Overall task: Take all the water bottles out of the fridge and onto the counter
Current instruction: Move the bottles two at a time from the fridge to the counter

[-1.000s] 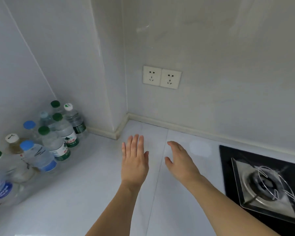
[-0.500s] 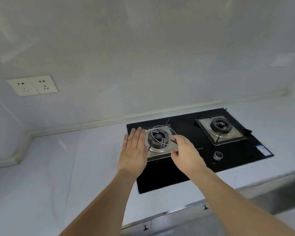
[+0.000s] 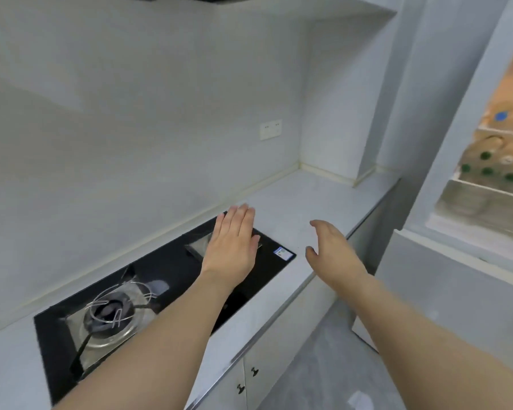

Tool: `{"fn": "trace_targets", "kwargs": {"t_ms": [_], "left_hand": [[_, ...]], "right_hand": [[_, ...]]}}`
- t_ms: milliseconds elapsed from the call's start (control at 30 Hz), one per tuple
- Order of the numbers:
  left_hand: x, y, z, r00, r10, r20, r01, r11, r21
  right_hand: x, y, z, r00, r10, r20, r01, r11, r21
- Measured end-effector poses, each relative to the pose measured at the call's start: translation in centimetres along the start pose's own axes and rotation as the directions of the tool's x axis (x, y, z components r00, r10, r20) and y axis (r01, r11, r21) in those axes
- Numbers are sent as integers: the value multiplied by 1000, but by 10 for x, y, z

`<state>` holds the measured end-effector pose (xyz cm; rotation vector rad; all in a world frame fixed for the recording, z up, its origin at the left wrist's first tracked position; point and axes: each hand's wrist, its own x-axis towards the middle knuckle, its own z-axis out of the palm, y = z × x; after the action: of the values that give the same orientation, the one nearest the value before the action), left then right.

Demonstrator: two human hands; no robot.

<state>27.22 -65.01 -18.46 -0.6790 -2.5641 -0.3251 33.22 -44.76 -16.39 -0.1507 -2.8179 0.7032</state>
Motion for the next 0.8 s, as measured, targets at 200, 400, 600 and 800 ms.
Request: {"fn": "trace_targets", "kwargs": {"t_ms": [200,400,600,800], "left_hand": [[81,65,24,989,148,-8,-148,989,-12],[164,105,62,957,290,-21,-291,953,-84],[248,145,100,915,404,-20,-403,908,-117],[340,194,137,879,472,-68,-475,858,-196]], "right_hand": [[16,70,-58,988,136,-79,-139,990,-30],[55,129,-94,962,213,-169,-221,975,-31],[109,180,-127,938,243,-246,-265,962,-62],[182,231,-159,893,319,-319,-346,938,-31]]}}
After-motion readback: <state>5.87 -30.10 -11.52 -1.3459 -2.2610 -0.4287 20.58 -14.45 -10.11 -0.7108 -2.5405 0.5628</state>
